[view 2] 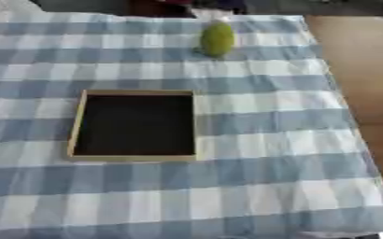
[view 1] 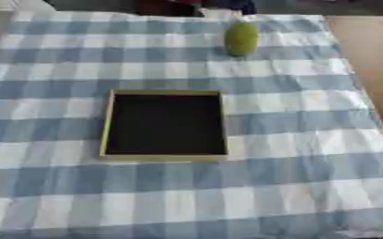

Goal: Pick up objects on the table and place them in the box.

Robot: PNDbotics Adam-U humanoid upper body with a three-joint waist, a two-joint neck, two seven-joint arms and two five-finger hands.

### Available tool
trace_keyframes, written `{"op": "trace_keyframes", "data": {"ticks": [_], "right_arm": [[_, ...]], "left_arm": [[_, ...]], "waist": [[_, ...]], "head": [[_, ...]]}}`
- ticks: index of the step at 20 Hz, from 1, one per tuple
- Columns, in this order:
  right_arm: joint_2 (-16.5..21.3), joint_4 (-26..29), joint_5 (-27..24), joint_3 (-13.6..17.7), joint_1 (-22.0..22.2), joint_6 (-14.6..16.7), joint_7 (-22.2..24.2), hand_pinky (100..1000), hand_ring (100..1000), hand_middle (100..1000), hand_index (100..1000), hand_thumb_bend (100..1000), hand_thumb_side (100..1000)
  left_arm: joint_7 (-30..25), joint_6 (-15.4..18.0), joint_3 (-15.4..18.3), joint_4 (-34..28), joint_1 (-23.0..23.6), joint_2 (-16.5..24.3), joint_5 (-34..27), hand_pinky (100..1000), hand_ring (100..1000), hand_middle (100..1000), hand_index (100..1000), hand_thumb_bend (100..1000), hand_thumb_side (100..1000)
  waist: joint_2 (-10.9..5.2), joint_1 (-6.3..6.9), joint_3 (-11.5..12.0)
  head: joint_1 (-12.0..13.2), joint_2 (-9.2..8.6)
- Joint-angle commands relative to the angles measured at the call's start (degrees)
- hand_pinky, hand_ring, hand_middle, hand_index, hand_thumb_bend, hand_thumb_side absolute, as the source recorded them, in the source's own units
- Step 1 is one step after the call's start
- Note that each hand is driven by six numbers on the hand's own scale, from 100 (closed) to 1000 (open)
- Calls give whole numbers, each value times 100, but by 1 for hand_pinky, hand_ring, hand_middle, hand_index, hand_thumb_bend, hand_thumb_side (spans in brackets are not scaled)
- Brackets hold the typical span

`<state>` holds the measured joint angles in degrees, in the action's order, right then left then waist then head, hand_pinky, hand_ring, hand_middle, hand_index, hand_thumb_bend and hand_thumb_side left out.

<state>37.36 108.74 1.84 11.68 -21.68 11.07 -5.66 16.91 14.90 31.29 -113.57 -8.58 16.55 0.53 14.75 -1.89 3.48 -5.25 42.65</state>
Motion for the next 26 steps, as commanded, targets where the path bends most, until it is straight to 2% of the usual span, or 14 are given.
{"op": "trace_keyframes", "data": {"ticks": [1,6,10,15,19,22,26], "right_arm": [[102,42,-17,91,-74,8,-24,779,668,657,740,121,278],[192,-3,16,41,-173,-20,-15,778,673,661,742,132,274],[480,-226,219,-219,-636,-80,71,777,683,670,747,155,266],[757,-870,721,-607,-1502,-145,282,783,720,714,763,179,272],[803,-1482,1013,-878,-2371,-169,543,790,749,750,778,183,291],[701,-2131,1222,-1054,-3044,-176,764,794,760,755,779,181,303],[278,-3048,1619,-1171,-3826,-154,968,801,771,770,784,167,328]], "left_arm": [[13,2,45,-102,-21,109,15,675,521,735,844,100,513],[9,-1,41,-102,-13,112,15,675,521,735,844,100,514],[-16,-5,23,-102,-8,109,6,675,520,736,844,100,515],[-40,1,14,-102,4,93,-8,675,519,736,844,100,516],[-65,7,8,-102,4,82,-17,674,517,737,845,100,520],[-86,9,4,-102,-1,74,-26,674,516,737,845,100,524],[-112,12,0,-102,-10,44,-41,675,515,738,845,100,525]], "waist": [[-104,8,-8],[-106,2,-4],[-113,-8,26],[-74,0,95],[-15,1,132],[23,-7,150],[78,6,204]], "head": [[-23,-77],[-34,-64],[-85,-26],[-143,-47],[-162,-54],[-181,-38],[-200,-58]]}}
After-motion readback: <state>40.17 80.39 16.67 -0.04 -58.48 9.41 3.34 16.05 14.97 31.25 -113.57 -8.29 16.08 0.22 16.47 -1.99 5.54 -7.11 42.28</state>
